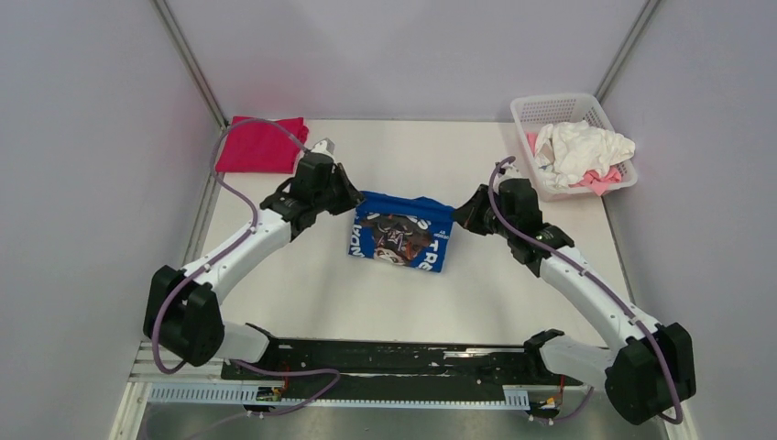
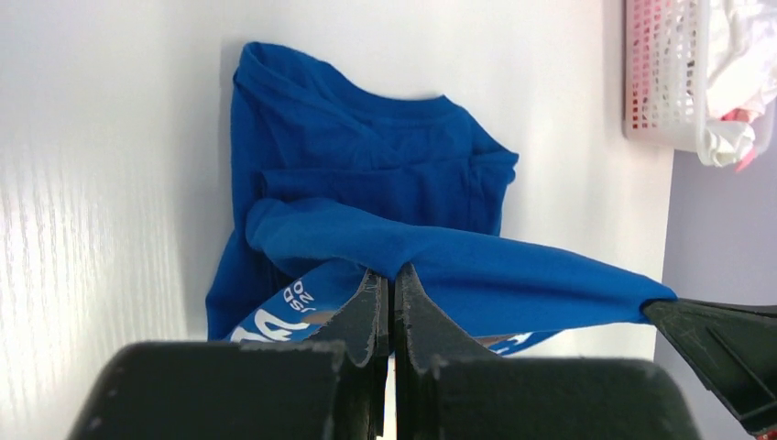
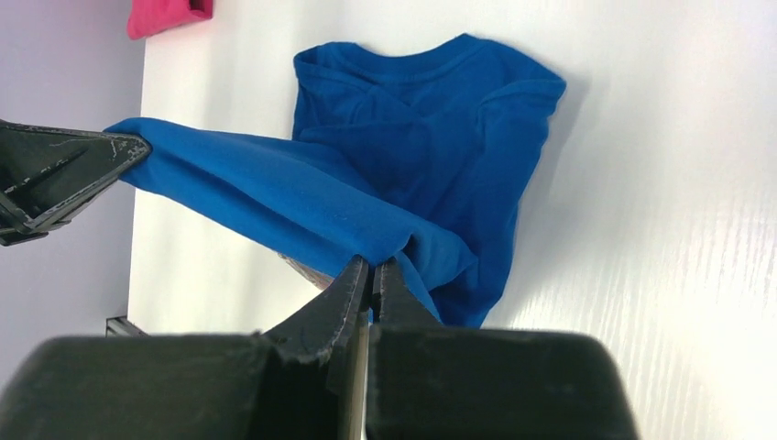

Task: Fold and stack the t-shirts
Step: Fold the long partially folded tshirt into a neat square

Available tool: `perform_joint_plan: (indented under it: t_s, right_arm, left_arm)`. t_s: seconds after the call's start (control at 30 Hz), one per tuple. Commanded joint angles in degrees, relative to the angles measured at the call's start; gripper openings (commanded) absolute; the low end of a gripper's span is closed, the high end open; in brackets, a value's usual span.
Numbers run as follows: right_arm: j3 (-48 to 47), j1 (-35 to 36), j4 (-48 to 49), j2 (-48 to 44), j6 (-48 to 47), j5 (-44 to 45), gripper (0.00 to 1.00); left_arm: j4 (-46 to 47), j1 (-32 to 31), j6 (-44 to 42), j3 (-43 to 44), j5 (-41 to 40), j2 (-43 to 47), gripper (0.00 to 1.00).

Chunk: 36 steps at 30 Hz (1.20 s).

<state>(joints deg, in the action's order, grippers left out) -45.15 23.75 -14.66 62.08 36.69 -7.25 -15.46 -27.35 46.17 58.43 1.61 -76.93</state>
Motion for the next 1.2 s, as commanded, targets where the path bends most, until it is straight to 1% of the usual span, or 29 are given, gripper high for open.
perform_joint_plan:
  t_s: [0.0, 0.37, 0.47, 0.5, 0.53, 0.57, 0.6, 0.63, 0.67, 0.7, 0.73, 0.8, 0.83, 0.9, 0.97, 1.07, 1.17]
  right_arm:
    - [-3.91, -3.17, 4.85, 4.69, -2.93, 0.70, 0.00]
    - [-10.21, -7.40, 8.93, 22.64, -3.48, 0.01, 0.00]
    - [-12.68, -8.13, 9.13, 27.98, -3.72, -0.63, 0.00]
    - [-13.73, -8.45, 9.00, 29.67, -3.66, -0.99, 0.02]
    - [-15.11, -8.61, 8.81, 30.94, -3.65, -1.29, 0.08]
    - [-16.13, -8.65, 8.35, 31.92, -3.56, -1.25, 0.21]
    - [-17.24, -8.68, 7.98, 32.54, -3.67, -1.20, 0.39]
    - [-18.33, -8.71, 7.36, 32.79, -3.79, -0.97, 0.57]
    - [-19.32, -8.67, 6.56, 32.91, -3.93, -0.90, 0.68]
    - [-20.09, -8.67, 5.84, 32.74, -4.05, -1.01, 0.75]
    - [-20.44, -8.64, 5.18, 32.23, -4.20, -1.47, 0.79]
    - [-20.03, -8.46, 4.94, 30.67, -4.49, -3.49, 0.82]
    - [-19.42, -8.32, 5.05, 29.76, -5.06, -5.27, 0.84]
    - [-17.88, -7.67, 6.26, 27.89, -5.90, -10.51, 0.90]
    - [-15.77, -7.13, 8.95, 26.03, -5.82, -17.56, 0.99]
    - [-11.89, -6.32, 12.67, 24.04, -3.13, -23.60, 1.00]
    - [-9.67, -5.98, 15.88, 23.54, -0.77, -24.34, 1.00]
  left_arm:
    - [2.95, 2.89, -1.65, 5.45, -4.39, -5.91, 0.00]
    - [2.64, 5.49, -2.35, 15.07, -1.99, -22.45, 0.00]
    - [1.70, 6.05, -2.14, 17.89, 0.19, -27.16, 0.00]
    - [1.15, 6.41, -1.92, 19.10, 1.46, -28.07, 0.01]
    - [1.34, 6.60, -1.85, 19.62, 2.30, -29.57, 0.05]
    - [1.59, 6.96, -1.74, 20.60, 4.12, -30.20, 0.24]
    - [2.06, 7.05, -1.76, 21.07, 4.81, -31.13, 0.40]
    - [2.13, 7.12, -2.05, 22.15, 5.84, -31.67, 0.74]
    - [1.63, 7.13, -2.18, 22.73, 6.29, -31.82, 0.86]
    - [0.99, 7.18, -2.50, 24.15, 7.03, -31.74, 0.96]
    - [-0.06, 7.20, -2.67, 24.74, 7.41, -31.50, 0.98]
    - [0.55, 7.17, -2.68, 24.68, 8.74, -29.95, 1.00]
    - [1.24, 7.15, -2.56, 23.34, 10.30, -28.43, 1.00]
    - [4.08, 7.00, -2.42, 20.29, 13.37, -26.06, 1.00]
    - [5.88, 6.71, -2.20, 17.87, 16.37, -24.32, 1.00]
    - [7.42, 5.15, -2.03, 14.60, 19.52, -23.42, 1.00]
    - [7.92, 3.59, -1.98, 13.00, 19.62, -24.07, 1.00]
